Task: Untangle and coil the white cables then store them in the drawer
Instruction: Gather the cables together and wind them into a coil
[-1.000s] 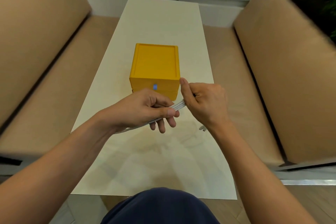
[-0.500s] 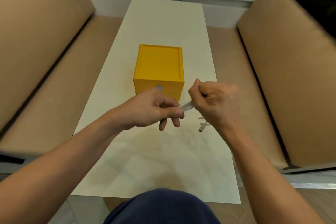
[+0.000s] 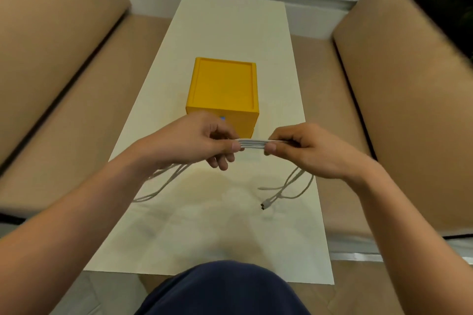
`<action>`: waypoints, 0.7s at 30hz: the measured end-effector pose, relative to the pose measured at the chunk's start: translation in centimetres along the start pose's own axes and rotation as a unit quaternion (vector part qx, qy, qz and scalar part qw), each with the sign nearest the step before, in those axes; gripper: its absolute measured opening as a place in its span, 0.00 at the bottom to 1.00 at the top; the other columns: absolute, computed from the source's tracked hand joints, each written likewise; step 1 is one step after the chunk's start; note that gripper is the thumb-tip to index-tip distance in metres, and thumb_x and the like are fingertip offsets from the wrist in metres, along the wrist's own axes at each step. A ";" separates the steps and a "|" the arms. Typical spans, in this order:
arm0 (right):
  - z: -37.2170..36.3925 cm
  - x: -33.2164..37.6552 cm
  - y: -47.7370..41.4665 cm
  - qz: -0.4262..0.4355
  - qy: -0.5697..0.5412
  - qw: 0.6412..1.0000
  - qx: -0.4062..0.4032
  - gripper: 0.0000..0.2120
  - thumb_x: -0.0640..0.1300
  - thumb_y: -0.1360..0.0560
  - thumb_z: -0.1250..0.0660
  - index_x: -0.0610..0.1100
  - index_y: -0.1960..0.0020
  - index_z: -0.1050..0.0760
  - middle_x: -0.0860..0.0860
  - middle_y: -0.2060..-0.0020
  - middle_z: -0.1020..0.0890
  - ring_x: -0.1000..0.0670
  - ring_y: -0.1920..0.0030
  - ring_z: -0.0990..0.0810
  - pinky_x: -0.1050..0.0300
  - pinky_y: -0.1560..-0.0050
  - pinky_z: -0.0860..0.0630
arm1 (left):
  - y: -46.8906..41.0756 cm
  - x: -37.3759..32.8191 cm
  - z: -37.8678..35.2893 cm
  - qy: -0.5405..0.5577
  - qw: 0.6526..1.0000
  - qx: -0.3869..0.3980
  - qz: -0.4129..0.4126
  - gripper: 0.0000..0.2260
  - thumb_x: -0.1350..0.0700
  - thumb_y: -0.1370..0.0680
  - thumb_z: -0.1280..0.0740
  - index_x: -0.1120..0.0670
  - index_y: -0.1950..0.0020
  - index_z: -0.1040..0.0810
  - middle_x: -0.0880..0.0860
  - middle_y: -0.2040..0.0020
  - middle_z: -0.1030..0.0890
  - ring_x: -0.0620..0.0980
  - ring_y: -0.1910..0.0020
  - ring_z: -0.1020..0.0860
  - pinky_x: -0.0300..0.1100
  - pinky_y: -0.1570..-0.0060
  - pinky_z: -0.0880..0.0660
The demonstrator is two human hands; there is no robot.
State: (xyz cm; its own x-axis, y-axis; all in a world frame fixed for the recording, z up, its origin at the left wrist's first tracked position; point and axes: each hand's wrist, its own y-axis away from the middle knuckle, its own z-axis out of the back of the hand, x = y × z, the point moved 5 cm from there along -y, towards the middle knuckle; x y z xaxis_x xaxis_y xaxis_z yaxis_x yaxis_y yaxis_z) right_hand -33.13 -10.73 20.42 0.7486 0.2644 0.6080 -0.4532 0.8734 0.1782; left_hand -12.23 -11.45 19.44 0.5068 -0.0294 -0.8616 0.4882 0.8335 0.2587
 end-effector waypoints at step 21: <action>-2.0 -0.9 -0.7 0.048 -0.006 0.996 -0.070 0.14 0.54 0.17 0.35 0.50 0.58 0.21 0.57 0.75 0.28 0.54 0.73 0.32 0.56 0.69 0.37 | 0.4 0.4 0.5 -0.010 0.996 0.045 -0.078 0.08 0.58 0.19 0.30 0.59 0.55 0.16 0.54 0.64 0.15 0.49 0.67 0.17 0.41 0.61 0.20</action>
State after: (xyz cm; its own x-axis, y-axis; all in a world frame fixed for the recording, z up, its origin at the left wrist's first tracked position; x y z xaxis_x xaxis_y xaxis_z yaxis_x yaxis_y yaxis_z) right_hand -32.49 -10.78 18.18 0.6993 0.3445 0.6264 -0.4488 0.8936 0.0095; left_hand -11.53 -11.41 19.42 0.4334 -0.1664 -0.8857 0.6236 0.7649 0.1615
